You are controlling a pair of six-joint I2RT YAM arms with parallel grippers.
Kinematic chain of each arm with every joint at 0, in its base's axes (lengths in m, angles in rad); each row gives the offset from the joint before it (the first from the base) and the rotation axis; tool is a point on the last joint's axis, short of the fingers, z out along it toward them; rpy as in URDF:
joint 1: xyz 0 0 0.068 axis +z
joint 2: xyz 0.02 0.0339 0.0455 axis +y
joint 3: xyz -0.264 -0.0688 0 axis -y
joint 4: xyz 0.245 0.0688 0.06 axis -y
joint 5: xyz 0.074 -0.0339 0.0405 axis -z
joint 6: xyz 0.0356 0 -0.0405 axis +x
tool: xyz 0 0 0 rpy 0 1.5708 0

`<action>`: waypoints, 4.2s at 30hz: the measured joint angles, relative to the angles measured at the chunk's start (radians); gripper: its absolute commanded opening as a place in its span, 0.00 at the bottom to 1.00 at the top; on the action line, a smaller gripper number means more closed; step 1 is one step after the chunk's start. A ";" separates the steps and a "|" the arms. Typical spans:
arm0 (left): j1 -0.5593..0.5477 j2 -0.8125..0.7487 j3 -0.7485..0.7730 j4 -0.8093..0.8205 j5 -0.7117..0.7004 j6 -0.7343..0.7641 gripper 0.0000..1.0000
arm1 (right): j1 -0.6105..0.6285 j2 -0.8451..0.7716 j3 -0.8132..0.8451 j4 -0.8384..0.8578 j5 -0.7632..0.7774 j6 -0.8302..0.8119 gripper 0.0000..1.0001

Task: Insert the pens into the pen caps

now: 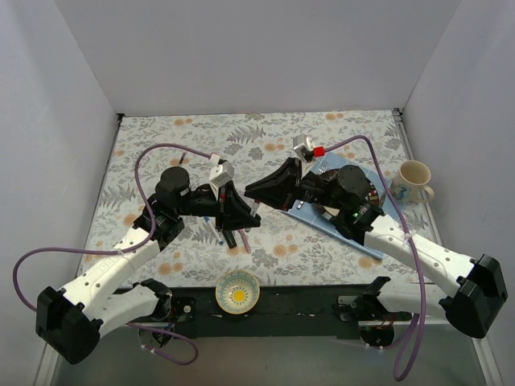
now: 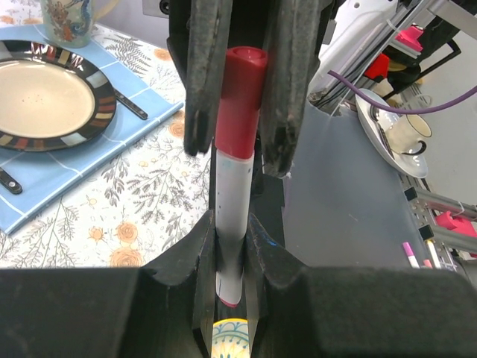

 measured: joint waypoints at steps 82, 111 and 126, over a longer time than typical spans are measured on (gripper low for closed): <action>0.183 0.156 -0.257 -0.561 -1.093 -0.628 0.19 | 0.237 -0.365 -0.062 -0.599 0.884 0.011 0.93; 0.408 0.650 0.509 -0.561 -1.143 -0.113 0.66 | 0.232 -0.363 -0.142 -0.581 0.834 0.002 0.91; 0.582 1.146 0.879 -0.632 -0.962 0.141 0.45 | 0.229 -0.440 -0.186 -0.562 0.865 -0.054 0.92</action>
